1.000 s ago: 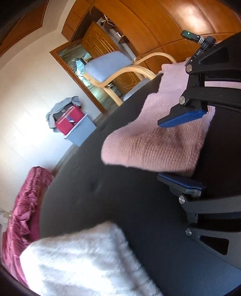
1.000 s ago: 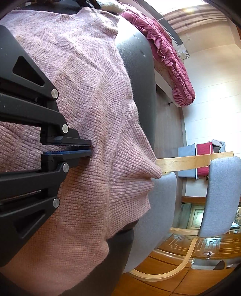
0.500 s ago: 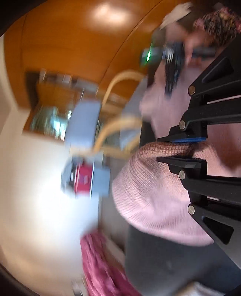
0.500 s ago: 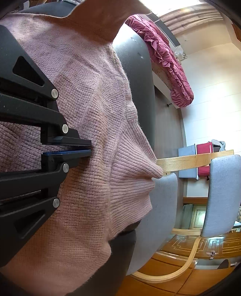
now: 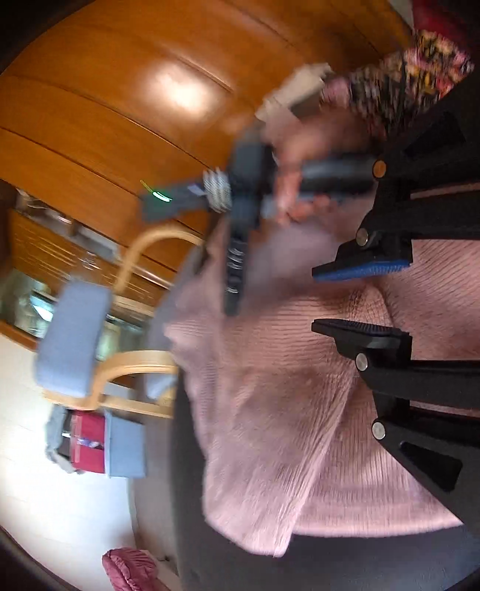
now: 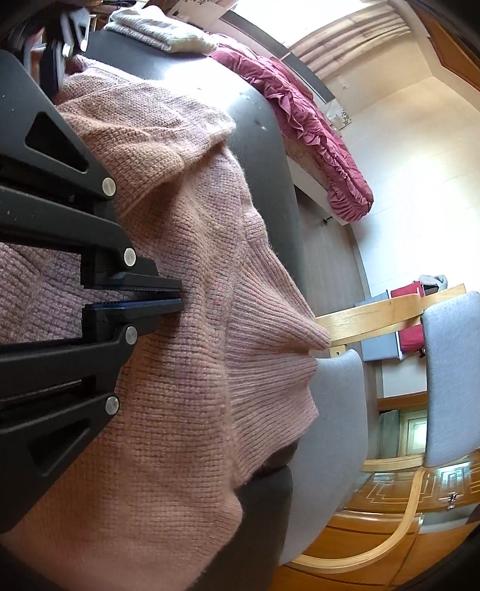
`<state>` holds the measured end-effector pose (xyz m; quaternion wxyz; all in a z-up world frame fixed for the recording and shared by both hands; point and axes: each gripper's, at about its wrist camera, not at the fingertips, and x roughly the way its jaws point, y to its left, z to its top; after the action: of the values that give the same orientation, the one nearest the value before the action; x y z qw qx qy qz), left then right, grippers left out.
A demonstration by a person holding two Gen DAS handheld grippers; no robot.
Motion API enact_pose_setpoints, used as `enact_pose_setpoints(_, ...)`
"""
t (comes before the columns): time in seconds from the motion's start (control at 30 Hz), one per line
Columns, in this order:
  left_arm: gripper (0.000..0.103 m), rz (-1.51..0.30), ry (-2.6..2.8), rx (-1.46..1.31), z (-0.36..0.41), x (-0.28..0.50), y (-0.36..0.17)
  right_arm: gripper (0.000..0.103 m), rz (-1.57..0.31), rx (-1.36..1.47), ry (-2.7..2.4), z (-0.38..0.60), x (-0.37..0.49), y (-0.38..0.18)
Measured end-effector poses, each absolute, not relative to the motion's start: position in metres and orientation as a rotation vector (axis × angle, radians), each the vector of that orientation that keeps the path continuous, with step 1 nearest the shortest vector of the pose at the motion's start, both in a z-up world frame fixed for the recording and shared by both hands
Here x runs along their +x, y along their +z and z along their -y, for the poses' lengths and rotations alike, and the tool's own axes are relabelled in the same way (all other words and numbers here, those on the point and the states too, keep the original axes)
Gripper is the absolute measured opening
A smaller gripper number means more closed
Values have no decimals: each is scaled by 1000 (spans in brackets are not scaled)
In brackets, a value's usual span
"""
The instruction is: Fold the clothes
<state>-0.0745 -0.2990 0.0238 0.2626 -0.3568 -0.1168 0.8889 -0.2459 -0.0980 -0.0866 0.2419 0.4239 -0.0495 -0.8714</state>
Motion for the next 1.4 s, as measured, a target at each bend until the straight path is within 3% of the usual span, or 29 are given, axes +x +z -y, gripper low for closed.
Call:
enact_pose_setpoints(0.13, 24, 508, 2577, -972, 365, -91, 32, 4, 120, 1158, -2388, 99, -246, -86)
enact_pose_setpoints(0.3, 25, 919, 2516, -1203, 430, -133, -12, 4, 99, 1158, -2397, 103, -245, -86)
enact_pose_setpoints(0.6, 31, 1213, 2328, -1180, 430, -157, -52, 4, 93, 1158, -2400, 107, -246, -86)
enact_pose_setpoints(0.67, 30, 1235, 2314, -1164, 430, -160, -55, 4, 94, 1158, -2400, 107, -247, -86)
enact_pose_setpoints(0.7, 24, 1246, 2313, -1141, 431, -161, -55, 4, 94, 1158, -2400, 108, -247, -86)
enact_pose_setpoints(0.83, 8, 1166, 2424, -1052, 442, -146, -34, 4, 104, 1158, -2396, 109, -248, -86)
enact_pose_setpoints(1.13, 7, 942, 2755, -792, 504, -125, 50, 4, 105, 1157, -2396, 105, -247, -86)
enact_pose_setpoints(1.4, 7, 673, 3151, -727, 578, -103, 90, 4, 110, 1156, -2393, 101, -247, -87)
